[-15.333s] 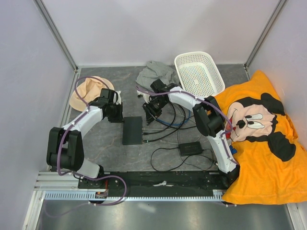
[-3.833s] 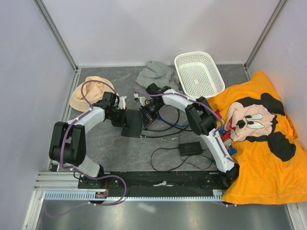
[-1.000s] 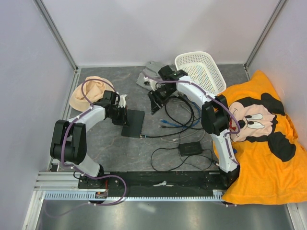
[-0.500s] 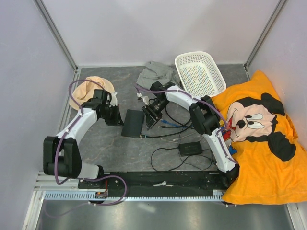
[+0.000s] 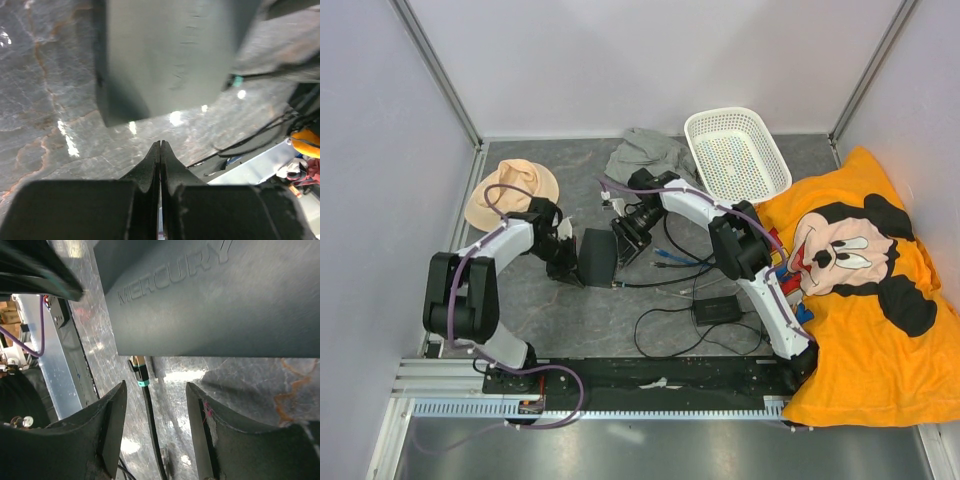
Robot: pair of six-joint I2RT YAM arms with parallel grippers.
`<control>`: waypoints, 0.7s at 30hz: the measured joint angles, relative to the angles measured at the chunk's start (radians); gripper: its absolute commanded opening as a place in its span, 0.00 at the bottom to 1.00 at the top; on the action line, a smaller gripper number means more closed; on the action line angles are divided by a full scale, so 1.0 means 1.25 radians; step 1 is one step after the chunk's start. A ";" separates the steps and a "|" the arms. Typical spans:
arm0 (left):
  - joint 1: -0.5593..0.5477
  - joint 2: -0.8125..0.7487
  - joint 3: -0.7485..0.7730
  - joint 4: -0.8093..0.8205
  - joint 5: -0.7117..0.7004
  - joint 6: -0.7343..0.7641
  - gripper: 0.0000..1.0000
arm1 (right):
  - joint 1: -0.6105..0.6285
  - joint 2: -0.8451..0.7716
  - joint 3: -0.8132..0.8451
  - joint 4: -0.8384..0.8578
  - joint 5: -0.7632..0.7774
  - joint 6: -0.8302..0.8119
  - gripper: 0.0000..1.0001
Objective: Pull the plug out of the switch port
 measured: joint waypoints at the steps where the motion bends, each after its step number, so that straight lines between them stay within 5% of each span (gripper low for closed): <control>1: -0.001 0.018 0.000 -0.001 -0.007 -0.001 0.02 | 0.000 0.000 0.003 0.003 0.001 0.002 0.59; 21: -0.036 0.259 0.237 0.034 -0.055 0.000 0.02 | -0.065 0.000 -0.017 0.023 0.016 0.025 0.60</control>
